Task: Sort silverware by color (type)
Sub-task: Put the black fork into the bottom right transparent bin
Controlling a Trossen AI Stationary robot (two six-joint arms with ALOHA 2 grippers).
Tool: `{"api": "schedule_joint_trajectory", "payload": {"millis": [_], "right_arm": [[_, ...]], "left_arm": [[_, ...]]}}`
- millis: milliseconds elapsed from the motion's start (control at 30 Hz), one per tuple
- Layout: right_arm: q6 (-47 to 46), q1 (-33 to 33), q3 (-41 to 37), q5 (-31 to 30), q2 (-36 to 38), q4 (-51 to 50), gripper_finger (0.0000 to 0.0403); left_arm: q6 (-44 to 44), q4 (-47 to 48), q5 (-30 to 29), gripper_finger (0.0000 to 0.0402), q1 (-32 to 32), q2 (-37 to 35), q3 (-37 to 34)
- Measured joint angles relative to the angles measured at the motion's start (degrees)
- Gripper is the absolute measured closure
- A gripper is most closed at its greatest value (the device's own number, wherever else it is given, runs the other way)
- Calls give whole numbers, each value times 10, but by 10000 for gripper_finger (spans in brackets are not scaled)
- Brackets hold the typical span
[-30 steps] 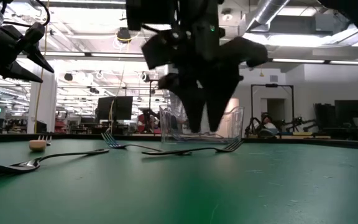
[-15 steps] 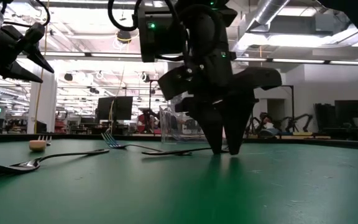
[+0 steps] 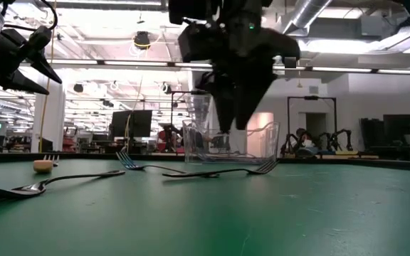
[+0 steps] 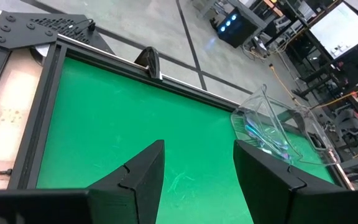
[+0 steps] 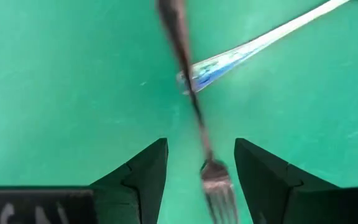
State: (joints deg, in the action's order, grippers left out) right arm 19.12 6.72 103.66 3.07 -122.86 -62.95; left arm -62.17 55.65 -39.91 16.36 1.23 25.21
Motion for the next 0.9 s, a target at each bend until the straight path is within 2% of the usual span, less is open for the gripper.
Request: {"api": "schedule_joint_trajectory", "payload": {"millis": [500,700,800,900], "right_arm": [[4,-1,-2,-2,-3,14,198],[-11,-22,-2,7,-2,-6,198],[3,-33,-37,34,1,-18,198],[8,-39,-95,76,18,15,198]], "left_arm": [[-2,0,-4,226,0,0,0],[-5,0,-11,226,0,0,0],[-6,0,-9,226,0,0,0],[-6,0,-11,226,0,0,0]]}}
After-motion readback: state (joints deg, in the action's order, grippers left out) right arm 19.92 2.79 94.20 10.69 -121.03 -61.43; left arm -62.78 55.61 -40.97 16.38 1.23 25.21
